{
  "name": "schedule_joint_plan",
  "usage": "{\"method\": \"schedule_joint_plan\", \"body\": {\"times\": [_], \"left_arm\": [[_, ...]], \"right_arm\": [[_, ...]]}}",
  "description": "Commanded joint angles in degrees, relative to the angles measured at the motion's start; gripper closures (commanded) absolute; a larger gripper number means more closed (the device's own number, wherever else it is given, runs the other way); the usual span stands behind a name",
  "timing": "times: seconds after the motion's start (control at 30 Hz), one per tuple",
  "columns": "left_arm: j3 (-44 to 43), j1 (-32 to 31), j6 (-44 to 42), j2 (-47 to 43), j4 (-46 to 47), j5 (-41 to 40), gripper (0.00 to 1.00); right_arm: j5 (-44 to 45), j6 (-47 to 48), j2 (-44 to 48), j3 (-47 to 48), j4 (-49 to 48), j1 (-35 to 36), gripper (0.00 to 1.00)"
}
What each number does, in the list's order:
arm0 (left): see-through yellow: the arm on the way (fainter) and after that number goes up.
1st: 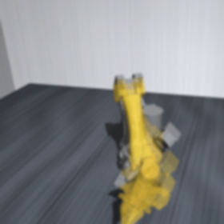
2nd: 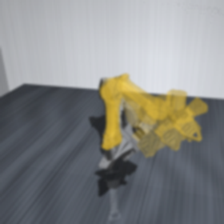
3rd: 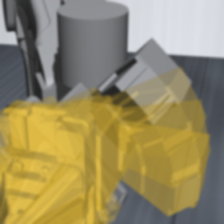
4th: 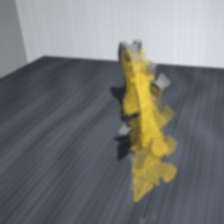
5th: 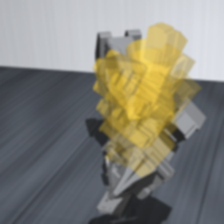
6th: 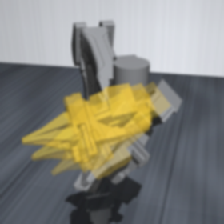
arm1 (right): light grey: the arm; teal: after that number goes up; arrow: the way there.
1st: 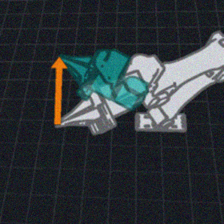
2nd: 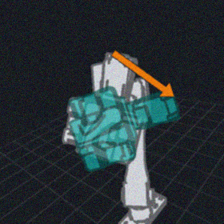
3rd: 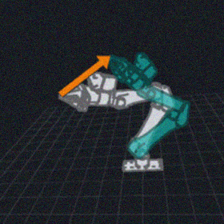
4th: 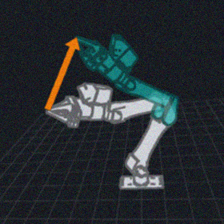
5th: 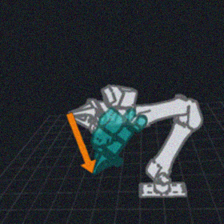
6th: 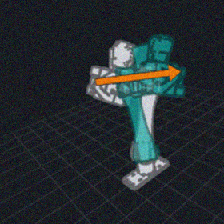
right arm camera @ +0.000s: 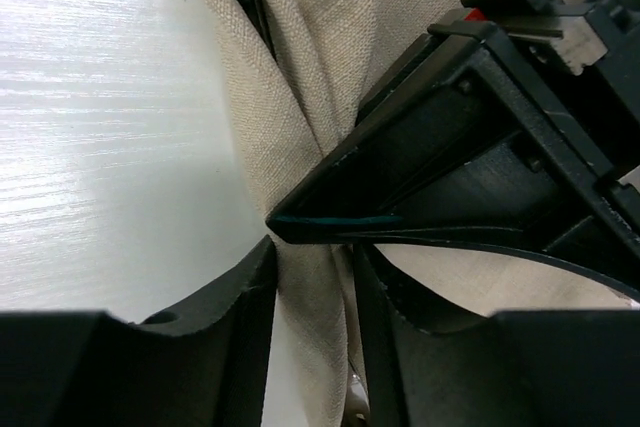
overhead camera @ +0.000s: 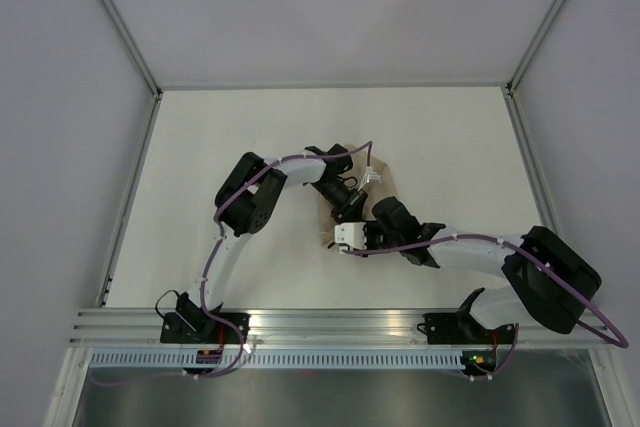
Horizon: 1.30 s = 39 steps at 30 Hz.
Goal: Fold the napkin, place the utensils inside, and roll it up
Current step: Roll the napkin with the utensil
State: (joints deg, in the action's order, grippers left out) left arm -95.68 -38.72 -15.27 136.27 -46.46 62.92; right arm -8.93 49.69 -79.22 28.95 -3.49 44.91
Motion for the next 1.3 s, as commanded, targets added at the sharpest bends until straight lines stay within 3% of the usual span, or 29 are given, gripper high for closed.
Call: {"method": "schedule_joint_plan", "body": {"times": [0.0,0.13,0.23,0.4,0.43,0.47,0.7,0.87,1.07,1.17,1.27], "left_arm": [[0.0,-0.1,-2.8,2.8,-2.1,-4.7,0.98],[-0.3,0.0,-3.3,1.4,-2.3,-4.6,0.87],[-0.3,0.4,-2.6,-0.1,-1.3,-4.3,0.76],[0.5,0.8,-0.8,-5.4,2.3,-3.2,0.69],[0.6,1.0,-0.3,-6.1,3.2,-3.2,0.59],[1.1,1.2,0.3,-6.8,4.1,-3.1,0.57],[3.6,3.1,6.4,-11.9,11.1,-2.0,0.59],[10.4,5.0,12.5,-18.5,23.3,-4.6,0.60],[24.1,7.3,24.0,-30.4,44.4,-20.1,0.64],[31.1,7.3,26.1,-37.0,52.7,-29.3,0.71],[40.4,7.1,26.6,-44.0,63.4,-37.7,0.72]], "right_arm": [[0.3,1.1,-2.4,1.0,0.8,0.3,0.59],[-1.4,1.1,-3.2,2.4,6.0,0.3,0.76],[-3.0,1.0,-3.7,3.8,10.7,0.1,0.82],[-9.3,1.0,-5.3,6.9,17.5,-1.5,0.87],[-10.4,1.1,-5.7,7.5,18.4,-1.9,0.87],[-11.5,1.5,-6.1,8.1,20.7,-3.0,0.87],[-22.7,4.5,-12.0,15.5,30.4,-9.1,0.89],[-29.6,8.0,-18.4,21.2,39.8,-15.4,0.89],[-36.0,14.0,-26.9,30.3,52.2,-20.3,0.89],[-38.0,17.2,-31.2,34.2,57.9,-22.0,0.89],[-39.9,20.9,-36.1,38.4,64.3,-24.0,0.89]]}}
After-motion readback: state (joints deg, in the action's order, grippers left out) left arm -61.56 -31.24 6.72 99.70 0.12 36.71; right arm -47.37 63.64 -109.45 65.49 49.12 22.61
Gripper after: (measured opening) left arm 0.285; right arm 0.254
